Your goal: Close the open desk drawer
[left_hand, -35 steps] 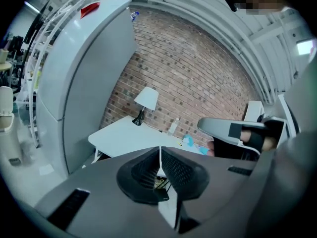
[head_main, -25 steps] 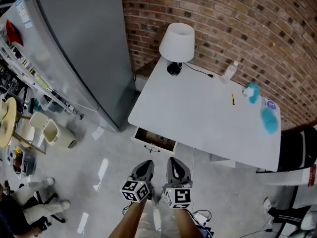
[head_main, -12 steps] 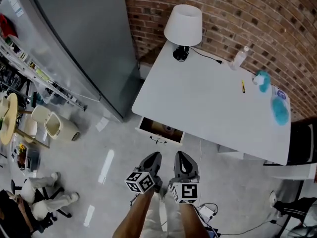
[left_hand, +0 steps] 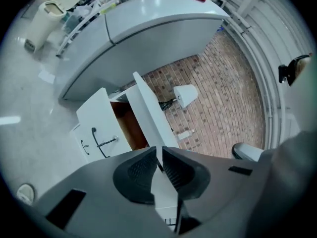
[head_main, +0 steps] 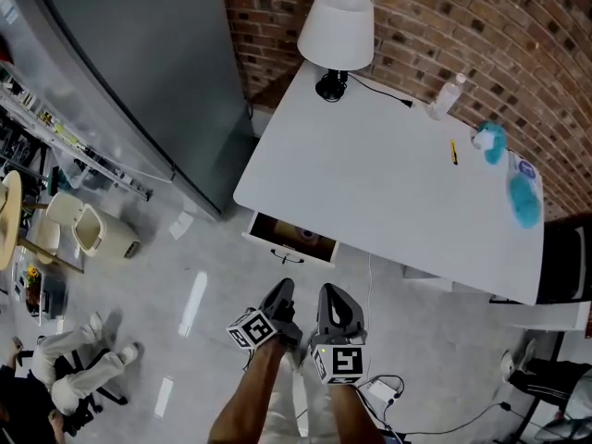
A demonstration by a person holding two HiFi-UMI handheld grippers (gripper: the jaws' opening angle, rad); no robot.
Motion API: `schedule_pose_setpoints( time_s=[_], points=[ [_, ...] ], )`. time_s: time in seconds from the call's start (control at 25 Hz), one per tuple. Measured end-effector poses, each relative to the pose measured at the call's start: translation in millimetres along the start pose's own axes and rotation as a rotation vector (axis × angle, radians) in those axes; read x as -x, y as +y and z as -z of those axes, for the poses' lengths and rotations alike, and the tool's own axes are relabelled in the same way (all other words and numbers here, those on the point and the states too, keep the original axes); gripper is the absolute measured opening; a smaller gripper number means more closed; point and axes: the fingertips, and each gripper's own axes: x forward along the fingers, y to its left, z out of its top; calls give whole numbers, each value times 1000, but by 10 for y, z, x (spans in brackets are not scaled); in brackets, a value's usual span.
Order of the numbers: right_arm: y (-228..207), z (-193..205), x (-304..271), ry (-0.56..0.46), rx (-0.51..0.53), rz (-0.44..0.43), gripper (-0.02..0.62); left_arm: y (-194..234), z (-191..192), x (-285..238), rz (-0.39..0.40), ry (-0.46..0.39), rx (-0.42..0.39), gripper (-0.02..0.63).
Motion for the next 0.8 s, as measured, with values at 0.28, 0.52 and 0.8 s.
schedule_pose_setpoints(
  time_s=[0.28,0.52,0.8],
  points=[
    [-36,80,-14,2,-4,1,2,339,105,-181,6,-44,158,72],
    [-55,154,-37,4,-10,0,2,651,160,-302,32,-125,335,89],
    [-80,270,-71,16,-14,-3,2,1081,300,-498,5,-159,439,101]
  ],
)
